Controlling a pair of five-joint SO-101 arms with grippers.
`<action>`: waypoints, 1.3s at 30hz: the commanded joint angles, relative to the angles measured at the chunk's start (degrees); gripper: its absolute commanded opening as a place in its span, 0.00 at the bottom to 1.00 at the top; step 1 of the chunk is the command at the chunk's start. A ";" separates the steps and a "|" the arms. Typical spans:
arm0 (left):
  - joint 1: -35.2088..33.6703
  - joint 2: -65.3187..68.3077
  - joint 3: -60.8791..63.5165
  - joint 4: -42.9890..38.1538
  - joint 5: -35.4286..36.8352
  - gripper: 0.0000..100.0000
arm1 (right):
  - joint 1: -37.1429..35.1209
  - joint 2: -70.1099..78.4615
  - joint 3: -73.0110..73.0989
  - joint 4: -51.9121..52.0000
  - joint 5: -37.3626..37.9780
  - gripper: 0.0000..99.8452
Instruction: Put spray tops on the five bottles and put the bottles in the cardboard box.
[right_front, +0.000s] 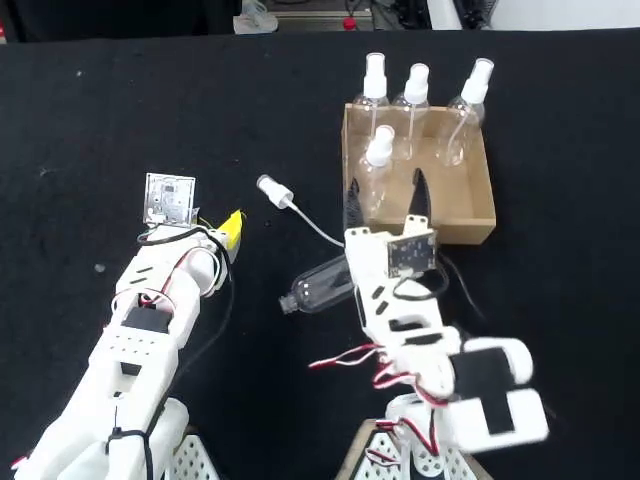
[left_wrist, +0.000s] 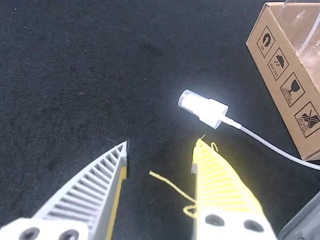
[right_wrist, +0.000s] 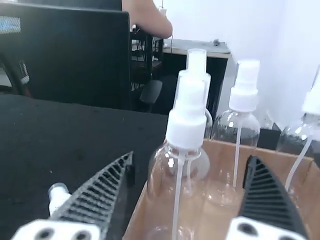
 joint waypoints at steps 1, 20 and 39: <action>-0.48 -0.62 -0.57 -1.23 0.00 0.21 | -0.70 -6.46 2.24 -0.97 0.09 0.31; -2.51 -0.53 1.19 -4.13 0.00 0.21 | -0.35 -32.13 5.85 19.08 0.00 0.31; -2.59 -0.62 4.53 -10.90 0.00 0.21 | 2.73 -92.00 -5.93 99.60 -21.36 0.31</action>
